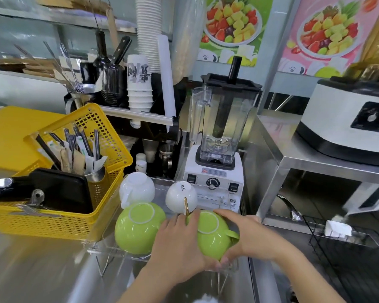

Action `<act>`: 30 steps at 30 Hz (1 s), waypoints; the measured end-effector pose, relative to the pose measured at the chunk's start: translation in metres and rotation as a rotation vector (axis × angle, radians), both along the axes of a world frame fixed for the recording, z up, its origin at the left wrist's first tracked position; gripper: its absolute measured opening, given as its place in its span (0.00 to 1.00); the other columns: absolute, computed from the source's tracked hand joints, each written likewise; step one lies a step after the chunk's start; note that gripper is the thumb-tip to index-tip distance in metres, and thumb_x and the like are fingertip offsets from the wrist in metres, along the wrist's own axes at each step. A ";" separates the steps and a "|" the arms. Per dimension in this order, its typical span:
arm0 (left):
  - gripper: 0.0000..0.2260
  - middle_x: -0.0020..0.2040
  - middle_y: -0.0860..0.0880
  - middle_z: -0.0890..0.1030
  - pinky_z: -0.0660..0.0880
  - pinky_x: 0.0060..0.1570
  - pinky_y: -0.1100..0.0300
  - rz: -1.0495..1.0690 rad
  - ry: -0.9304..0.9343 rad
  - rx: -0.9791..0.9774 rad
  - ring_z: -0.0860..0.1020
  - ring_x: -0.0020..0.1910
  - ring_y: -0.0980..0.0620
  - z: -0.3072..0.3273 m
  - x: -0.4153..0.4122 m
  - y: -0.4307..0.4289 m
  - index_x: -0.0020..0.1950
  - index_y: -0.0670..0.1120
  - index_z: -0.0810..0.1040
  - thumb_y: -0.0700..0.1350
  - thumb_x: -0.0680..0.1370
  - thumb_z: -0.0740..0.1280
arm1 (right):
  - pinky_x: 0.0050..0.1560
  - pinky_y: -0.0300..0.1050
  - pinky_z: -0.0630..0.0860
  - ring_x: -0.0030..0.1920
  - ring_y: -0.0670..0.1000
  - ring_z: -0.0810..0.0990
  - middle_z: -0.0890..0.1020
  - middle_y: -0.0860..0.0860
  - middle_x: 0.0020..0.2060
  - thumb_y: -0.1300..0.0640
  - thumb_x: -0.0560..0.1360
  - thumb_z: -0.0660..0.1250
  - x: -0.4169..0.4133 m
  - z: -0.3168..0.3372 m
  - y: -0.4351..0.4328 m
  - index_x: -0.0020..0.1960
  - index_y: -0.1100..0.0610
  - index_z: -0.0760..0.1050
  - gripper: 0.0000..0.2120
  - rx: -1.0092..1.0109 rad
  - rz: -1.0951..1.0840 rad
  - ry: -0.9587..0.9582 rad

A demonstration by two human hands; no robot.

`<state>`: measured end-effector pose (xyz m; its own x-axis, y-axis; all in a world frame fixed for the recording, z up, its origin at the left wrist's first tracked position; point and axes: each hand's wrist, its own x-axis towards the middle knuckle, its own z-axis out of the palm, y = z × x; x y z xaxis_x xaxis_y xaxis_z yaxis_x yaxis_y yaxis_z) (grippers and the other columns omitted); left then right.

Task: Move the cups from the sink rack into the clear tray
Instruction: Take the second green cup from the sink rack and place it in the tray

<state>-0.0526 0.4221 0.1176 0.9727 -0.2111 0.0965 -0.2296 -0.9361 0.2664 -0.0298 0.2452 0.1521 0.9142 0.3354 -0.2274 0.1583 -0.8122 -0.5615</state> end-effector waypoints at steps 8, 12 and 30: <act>0.51 0.67 0.47 0.67 0.58 0.69 0.52 -0.003 0.004 0.012 0.64 0.67 0.46 -0.002 0.000 0.001 0.74 0.50 0.48 0.73 0.60 0.65 | 0.72 0.49 0.57 0.65 0.46 0.67 0.73 0.32 0.58 0.46 0.48 0.77 0.007 -0.009 -0.001 0.54 0.19 0.58 0.44 0.093 0.033 0.003; 0.53 0.69 0.45 0.65 0.56 0.70 0.51 -0.030 0.016 0.029 0.62 0.69 0.46 -0.001 -0.001 0.003 0.75 0.49 0.45 0.75 0.59 0.59 | 0.70 0.42 0.61 0.66 0.43 0.67 0.71 0.36 0.62 0.50 0.50 0.78 0.006 -0.012 -0.002 0.54 0.18 0.59 0.45 0.169 0.027 0.024; 0.52 0.74 0.49 0.57 0.47 0.72 0.53 -0.161 -0.058 -0.132 0.53 0.73 0.49 0.003 -0.007 0.034 0.75 0.54 0.49 0.79 0.56 0.49 | 0.65 0.43 0.55 0.64 0.49 0.57 0.64 0.41 0.64 0.46 0.58 0.78 -0.009 -0.027 0.004 0.68 0.31 0.49 0.50 0.065 -0.039 -0.047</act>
